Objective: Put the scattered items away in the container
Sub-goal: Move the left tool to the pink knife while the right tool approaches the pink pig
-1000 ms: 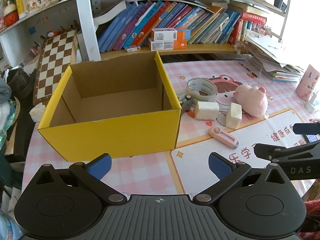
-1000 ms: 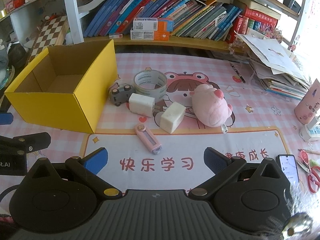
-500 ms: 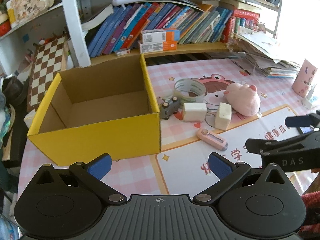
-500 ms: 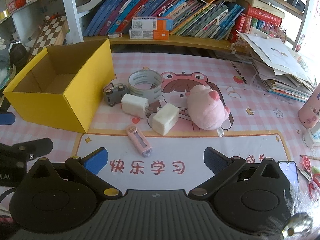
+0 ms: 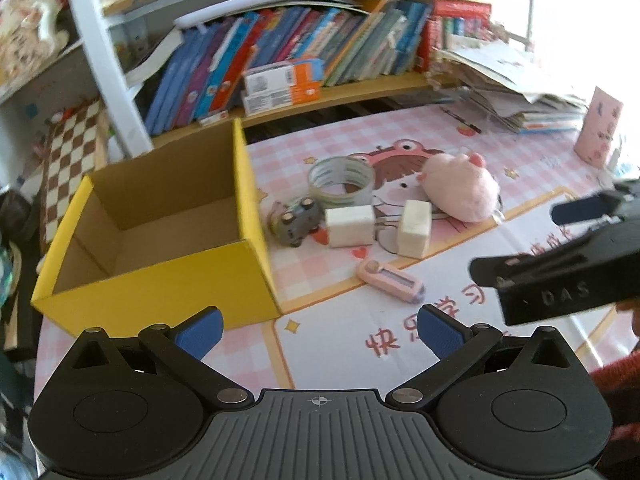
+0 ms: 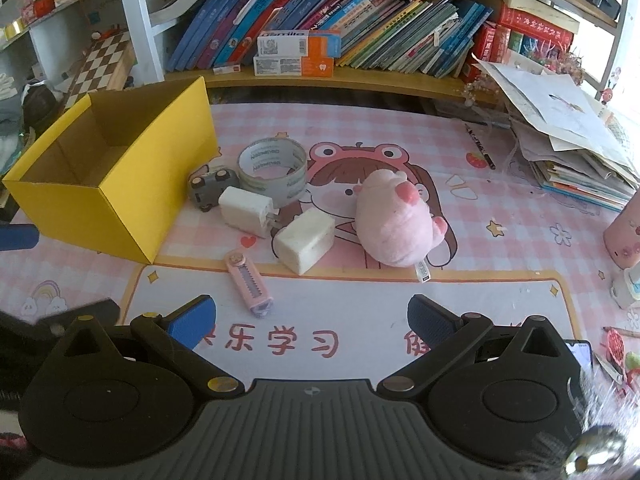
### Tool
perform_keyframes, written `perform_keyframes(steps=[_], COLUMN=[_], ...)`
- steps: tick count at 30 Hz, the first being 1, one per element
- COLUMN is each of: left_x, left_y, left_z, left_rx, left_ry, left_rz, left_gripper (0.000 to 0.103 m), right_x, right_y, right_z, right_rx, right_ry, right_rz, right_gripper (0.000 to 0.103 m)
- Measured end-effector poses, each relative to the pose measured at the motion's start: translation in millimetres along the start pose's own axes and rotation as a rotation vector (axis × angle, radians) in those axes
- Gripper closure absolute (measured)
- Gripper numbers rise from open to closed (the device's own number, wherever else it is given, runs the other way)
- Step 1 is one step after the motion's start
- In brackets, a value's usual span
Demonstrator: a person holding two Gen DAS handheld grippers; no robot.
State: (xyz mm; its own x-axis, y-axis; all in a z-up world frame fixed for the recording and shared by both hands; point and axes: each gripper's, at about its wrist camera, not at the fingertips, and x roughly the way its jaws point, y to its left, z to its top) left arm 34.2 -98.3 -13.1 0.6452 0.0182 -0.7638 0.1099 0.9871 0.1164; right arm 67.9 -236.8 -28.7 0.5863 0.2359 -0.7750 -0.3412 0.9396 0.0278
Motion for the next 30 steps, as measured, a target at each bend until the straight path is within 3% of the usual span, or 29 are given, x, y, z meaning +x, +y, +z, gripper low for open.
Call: perform_keyframes(steps=[5, 9, 12, 14, 18, 23, 30], left_x=[3.8, 7.6, 19.8, 30.2, 52.4, 68.3, 87.7], left_y=[-6.0, -12.3, -19.4, -22.4, -31.5, -36.9, -38.2], left_z=[4.8, 11.2, 19.5, 26.5, 36.4, 33.5, 32.1], left_rx=[0.017, 0.119, 0.156, 0.132, 0.113, 0.118, 0.086], left_ry=[-0.001, -0.085, -0.101, -0.088, 0.018, 0.09, 0.128], left_rz=[0.018, 0.083, 0.087, 0.051, -0.044, -0.078, -0.145], left_gripper=[0.0, 0.0, 0.0, 0.0, 0.0, 0.0, 0.0], right_x=[4.9, 9.2, 14.0, 16.6, 22.6, 31.6, 43.4], right_y=[-15.2, -29.3, -36.5, -40.8, -50.3, -61.4, -70.4], right_z=[2.5, 4.6, 5.3, 5.9, 6.4, 5.5, 4.8], right_rx=[0.0, -0.003, -0.043, -0.063, -0.068, -0.027, 0.005], right_ry=[-0.034, -0.088, -0.15, -0.178, -0.2, -0.179, -0.127], right_rz=[0.003, -0.011, -0.043, -0.052, -0.059, -0.07, -0.046], right_gripper=[0.0, 0.0, 0.0, 0.0, 0.0, 0.0, 0.0])
